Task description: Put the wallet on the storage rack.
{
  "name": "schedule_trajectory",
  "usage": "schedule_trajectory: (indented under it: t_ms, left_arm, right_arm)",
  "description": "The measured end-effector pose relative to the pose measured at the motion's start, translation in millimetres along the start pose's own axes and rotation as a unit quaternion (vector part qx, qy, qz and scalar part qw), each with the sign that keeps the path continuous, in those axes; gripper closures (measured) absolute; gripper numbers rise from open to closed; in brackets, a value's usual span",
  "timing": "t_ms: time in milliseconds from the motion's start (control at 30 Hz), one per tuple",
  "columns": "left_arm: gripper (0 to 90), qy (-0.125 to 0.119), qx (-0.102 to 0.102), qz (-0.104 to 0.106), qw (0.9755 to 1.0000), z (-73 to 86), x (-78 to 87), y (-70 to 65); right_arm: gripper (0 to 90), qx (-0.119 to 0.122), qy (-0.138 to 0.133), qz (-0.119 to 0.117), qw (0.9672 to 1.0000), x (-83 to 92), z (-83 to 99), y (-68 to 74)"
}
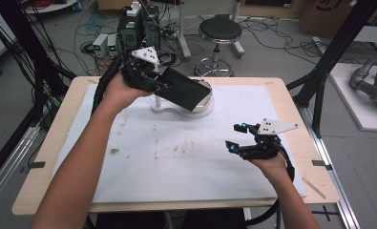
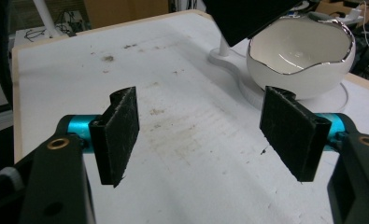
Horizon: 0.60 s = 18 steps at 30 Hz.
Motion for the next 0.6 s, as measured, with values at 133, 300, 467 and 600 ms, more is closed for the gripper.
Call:
schedule_trajectory:
  t_ms: [133,300,467,600]
  left_arm:
    - [75.2,0.017,-0.003,-0.023,0.9996,-2.7,-13.5,13.4]
    - [75.1,0.027,0.003,-0.024,0.9993,1.6,-34.0,19.7]
    - [75.1,0.055,-0.004,-0.041,0.9976,4.0,-51.3,25.8]
    - [75.0,0.077,-0.002,-0.040,0.9962,7.3,-68.9,30.9]
  right_arm:
    - [26.8,0.000,0.009,0.007,0.9999,0.0,2.8,-0.5]
    - [23.5,-0.004,0.040,0.036,0.9986,-1.0,12.1,-5.5]
    - [23.5,-0.012,0.046,0.044,0.9979,0.1,16.2,-8.6]
    - [23.7,-0.009,0.045,0.043,0.9980,-0.5,15.8,-7.8]
Point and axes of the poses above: each handheld gripper's, and its own axes: x roughly backward along the jaws, z roughly out of its underside, y roughly to its left, the point moved 1 cm from there along -x, roughly forward along the jaws, and after that the axes turned 9 degrees about -y, right-handed, at the moved point
